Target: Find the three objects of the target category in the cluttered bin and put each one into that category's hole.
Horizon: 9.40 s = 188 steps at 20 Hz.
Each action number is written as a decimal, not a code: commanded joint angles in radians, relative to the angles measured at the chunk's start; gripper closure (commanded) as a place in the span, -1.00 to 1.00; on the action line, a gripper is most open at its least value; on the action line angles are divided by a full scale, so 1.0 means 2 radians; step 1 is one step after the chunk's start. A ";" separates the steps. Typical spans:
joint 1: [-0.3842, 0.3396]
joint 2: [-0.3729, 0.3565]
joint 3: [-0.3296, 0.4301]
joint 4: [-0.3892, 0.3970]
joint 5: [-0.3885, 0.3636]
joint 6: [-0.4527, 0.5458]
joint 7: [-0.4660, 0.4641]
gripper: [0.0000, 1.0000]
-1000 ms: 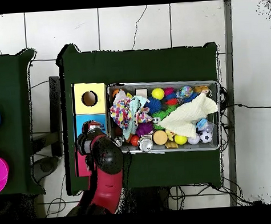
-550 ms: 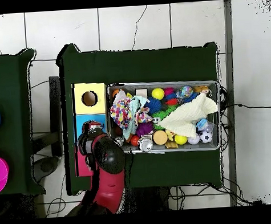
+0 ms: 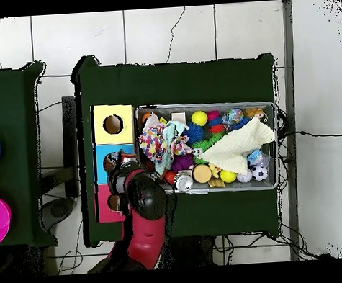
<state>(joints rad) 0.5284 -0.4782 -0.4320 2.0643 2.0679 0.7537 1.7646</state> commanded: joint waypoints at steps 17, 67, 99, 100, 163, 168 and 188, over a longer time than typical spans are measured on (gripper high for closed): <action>-0.019 0.058 -0.011 -0.017 0.000 -0.036 -0.107 -1.00; 0.097 0.232 -0.069 -0.072 0.150 0.024 -0.180 -1.00; 0.085 0.235 -0.095 -0.116 0.144 0.021 -0.172 -1.00; 0.085 0.236 -0.095 -0.117 0.145 0.021 -0.170 -1.00; 0.156 0.327 -0.095 -0.108 0.212 0.052 -0.156 1.00; 0.145 0.319 -0.095 -0.108 0.197 0.056 -0.154 1.00; 0.060 0.237 -0.130 -0.090 0.056 0.042 -0.184 1.00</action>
<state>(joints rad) 0.7079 0.0455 -0.7371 1.9399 2.2811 0.7546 1.7620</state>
